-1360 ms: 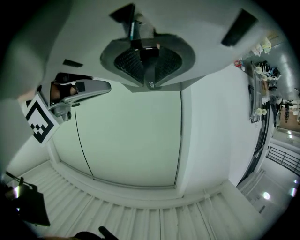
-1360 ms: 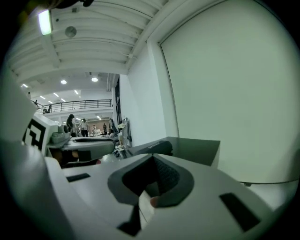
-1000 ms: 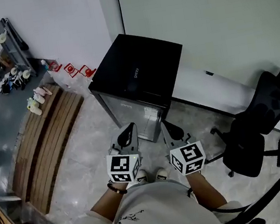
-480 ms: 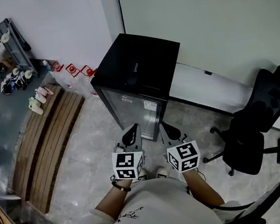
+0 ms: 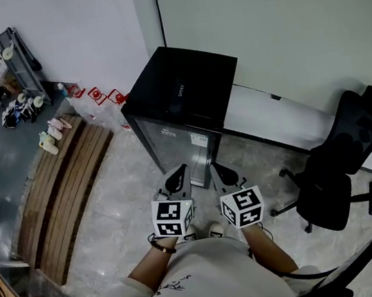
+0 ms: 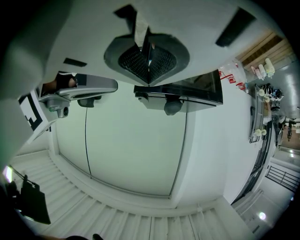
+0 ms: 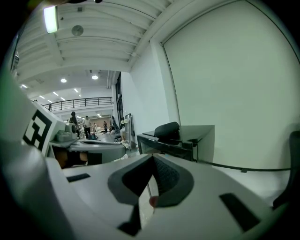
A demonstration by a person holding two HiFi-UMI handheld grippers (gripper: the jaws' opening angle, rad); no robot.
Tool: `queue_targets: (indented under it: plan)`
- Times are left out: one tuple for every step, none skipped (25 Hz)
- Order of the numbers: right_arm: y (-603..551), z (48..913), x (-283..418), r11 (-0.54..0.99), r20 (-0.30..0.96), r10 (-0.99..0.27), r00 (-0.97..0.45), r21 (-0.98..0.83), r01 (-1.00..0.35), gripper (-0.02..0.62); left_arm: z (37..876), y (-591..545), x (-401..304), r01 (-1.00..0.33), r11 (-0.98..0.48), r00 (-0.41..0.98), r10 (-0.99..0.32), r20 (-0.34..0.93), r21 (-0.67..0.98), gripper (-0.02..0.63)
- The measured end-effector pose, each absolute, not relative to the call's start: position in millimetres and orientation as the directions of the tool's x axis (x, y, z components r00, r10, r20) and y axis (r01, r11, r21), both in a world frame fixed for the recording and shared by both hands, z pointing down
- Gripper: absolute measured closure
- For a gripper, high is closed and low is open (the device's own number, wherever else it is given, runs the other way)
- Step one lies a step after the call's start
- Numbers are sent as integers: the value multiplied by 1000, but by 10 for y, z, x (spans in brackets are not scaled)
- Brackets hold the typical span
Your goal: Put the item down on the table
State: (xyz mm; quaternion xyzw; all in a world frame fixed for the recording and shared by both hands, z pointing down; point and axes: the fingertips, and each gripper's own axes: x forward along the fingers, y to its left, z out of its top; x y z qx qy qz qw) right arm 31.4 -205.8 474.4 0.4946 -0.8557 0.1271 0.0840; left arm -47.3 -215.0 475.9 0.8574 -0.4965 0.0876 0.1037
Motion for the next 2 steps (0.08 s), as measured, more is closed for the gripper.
queue_targets:
  plan:
    - [-2055,4746,311,478,271,-824,-497,-135,-868,594,4753,-2148,-478,-870,-485,491,-833,253,91,600]
    - [-2052,4748,308,479,272,-824,-497,-136,-867,594,4748,-2146,-484,-870,-485,491,-833,253,90,600]
